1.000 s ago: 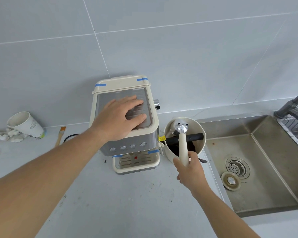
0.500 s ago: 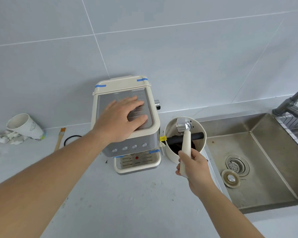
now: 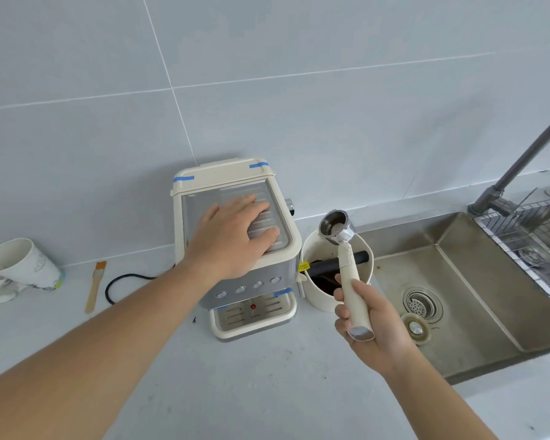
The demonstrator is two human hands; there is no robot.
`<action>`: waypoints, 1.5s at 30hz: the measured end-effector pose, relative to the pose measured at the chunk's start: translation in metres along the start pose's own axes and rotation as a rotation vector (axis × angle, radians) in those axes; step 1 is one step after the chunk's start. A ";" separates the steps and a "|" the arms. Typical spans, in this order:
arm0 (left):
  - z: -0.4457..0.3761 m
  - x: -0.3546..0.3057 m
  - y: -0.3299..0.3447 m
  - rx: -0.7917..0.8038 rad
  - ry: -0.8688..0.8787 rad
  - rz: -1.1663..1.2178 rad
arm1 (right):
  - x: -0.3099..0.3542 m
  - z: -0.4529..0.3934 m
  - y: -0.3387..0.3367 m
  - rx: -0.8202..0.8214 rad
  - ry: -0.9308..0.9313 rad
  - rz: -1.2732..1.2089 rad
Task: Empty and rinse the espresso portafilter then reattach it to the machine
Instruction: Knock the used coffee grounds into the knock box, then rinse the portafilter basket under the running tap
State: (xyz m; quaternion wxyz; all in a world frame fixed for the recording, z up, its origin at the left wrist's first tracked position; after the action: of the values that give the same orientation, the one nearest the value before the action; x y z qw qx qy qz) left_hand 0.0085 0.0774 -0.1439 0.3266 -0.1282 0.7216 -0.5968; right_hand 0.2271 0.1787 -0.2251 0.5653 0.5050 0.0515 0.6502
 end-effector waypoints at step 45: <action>-0.043 -0.318 0.156 0.266 -0.586 1.186 | 0.224 0.010 -0.161 0.290 0.054 0.310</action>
State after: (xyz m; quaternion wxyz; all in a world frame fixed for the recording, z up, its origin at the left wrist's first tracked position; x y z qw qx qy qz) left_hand 0.2538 0.3333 -0.1873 0.7944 0.1742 0.4717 -0.3407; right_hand 0.3779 0.4070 -0.1889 0.3785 0.5653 0.0814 0.7284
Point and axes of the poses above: each hand's wrist, its own z-axis away from the middle knuckle, its own y-axis out of the palm, x = y × z, the point moved 3 cm from there along -z, towards the middle knuckle, and after that the axes turned 3 degrees about -y, right-handed, at the moved point
